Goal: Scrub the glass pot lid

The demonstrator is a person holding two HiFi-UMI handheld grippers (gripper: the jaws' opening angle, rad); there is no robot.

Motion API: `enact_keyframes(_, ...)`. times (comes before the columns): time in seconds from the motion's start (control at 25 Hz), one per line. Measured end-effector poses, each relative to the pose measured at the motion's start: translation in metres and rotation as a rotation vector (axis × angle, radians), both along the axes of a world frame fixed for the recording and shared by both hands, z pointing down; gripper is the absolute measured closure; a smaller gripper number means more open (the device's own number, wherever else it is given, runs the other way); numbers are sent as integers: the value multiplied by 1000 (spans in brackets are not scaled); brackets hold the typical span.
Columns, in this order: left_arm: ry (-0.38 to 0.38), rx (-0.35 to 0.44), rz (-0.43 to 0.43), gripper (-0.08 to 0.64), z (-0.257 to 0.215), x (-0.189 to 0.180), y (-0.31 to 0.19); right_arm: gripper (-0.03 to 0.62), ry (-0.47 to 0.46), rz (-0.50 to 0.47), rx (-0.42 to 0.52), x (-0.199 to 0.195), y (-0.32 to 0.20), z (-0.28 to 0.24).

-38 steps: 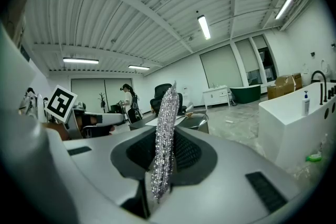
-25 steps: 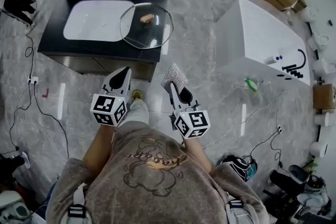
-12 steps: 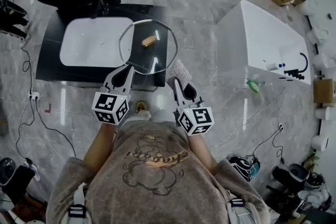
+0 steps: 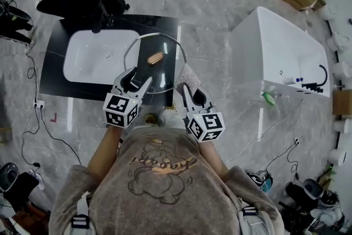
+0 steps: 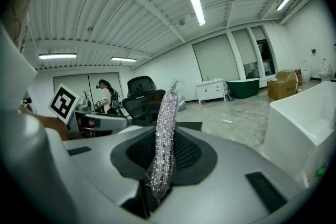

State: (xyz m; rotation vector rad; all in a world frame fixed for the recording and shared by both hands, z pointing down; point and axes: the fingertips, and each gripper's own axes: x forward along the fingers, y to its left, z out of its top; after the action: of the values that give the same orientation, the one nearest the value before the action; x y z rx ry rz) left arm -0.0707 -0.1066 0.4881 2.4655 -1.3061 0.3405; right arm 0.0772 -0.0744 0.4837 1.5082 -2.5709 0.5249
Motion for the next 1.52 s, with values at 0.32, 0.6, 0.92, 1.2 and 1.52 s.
enact_keyframes(0.32, -183, -81, 84, 325, 71, 23, -60, 512, -12, -7, -19, 18, -32, 6)
enact_keyframes(0.6, -305, -140, 138, 324, 125, 39, -97, 512, -9, -1, -51, 32, -47, 16)
enact_keyframes(0.92, -350, -160, 144, 345, 143, 42, -106, 512, 2, -9, -92, 49, -64, 32)
enact_keyframes(1.2, -333, -170, 138, 345, 141, 46, -105, 512, 4, -161, -141, 39, -112, 48)
enact_keyframes(1.52, -336, -163, 97, 344, 141, 46, -104, 512, 105, -539, -146, -57, -194, 55)
